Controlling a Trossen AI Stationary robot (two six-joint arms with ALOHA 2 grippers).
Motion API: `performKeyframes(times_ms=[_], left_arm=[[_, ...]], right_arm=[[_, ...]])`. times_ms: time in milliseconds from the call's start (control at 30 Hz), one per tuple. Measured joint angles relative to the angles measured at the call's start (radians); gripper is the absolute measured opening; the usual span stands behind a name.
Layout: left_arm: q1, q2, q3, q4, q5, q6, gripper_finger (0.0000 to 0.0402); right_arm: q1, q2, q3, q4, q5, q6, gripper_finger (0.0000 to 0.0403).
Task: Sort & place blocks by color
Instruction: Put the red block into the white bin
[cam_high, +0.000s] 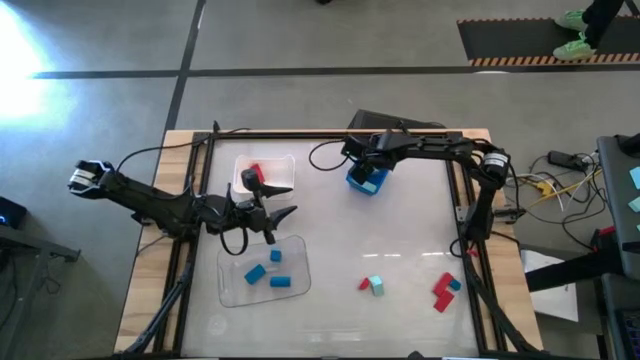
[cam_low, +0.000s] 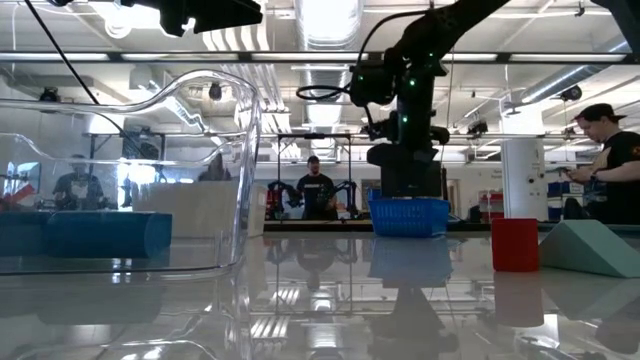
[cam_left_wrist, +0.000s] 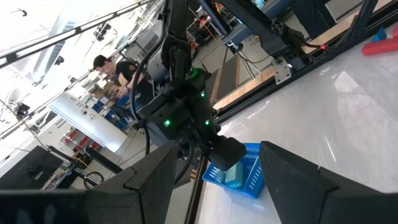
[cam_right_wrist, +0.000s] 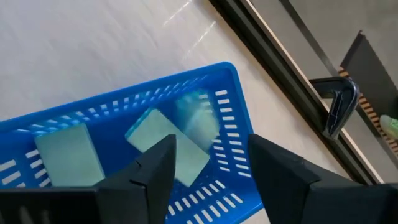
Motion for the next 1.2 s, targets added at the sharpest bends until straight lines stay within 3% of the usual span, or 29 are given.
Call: performKeyframes(times_ms=[267, 500, 600, 867, 1000, 1133, 1200], left_arm=[[-0.001, 0.0, 0.0, 0.0, 0.0, -0.015, 0.0212], [-0.001, 0.0, 0.0, 0.0, 0.0, -0.026, 0.0212], [-0.001, 0.0, 0.0, 0.0, 0.0, -0.027, 0.0212], [-0.001, 0.0, 0.0, 0.0, 0.0, -0.054, 0.0212], [-0.001, 0.0, 0.0, 0.0, 0.0, -0.054, 0.0212], [-0.001, 0.0, 0.0, 0.0, 0.0, -0.054, 0.0212], [-0.001, 0.0, 0.0, 0.0, 0.0, -0.054, 0.0212]], right_arm=[[0.016, -0.03, 0.0, -0.025, -0.042, 0.017, 0.0195], [0.131, -0.133, -0.004, -0.043, -0.406, 0.069, 0.0185], [0.23, -0.165, -0.008, -0.042, -0.49, 0.1, 0.0181], [0.531, -0.179, -0.01, -0.044, -0.499, 0.273, 0.0186], [0.681, -0.167, -0.012, -0.07, -0.472, 0.092, 0.0209], [0.82, -0.143, -0.022, -0.065, -0.343, -0.087, 0.0238], [0.868, -0.126, -0.023, -0.061, -0.331, -0.174, 0.025]])
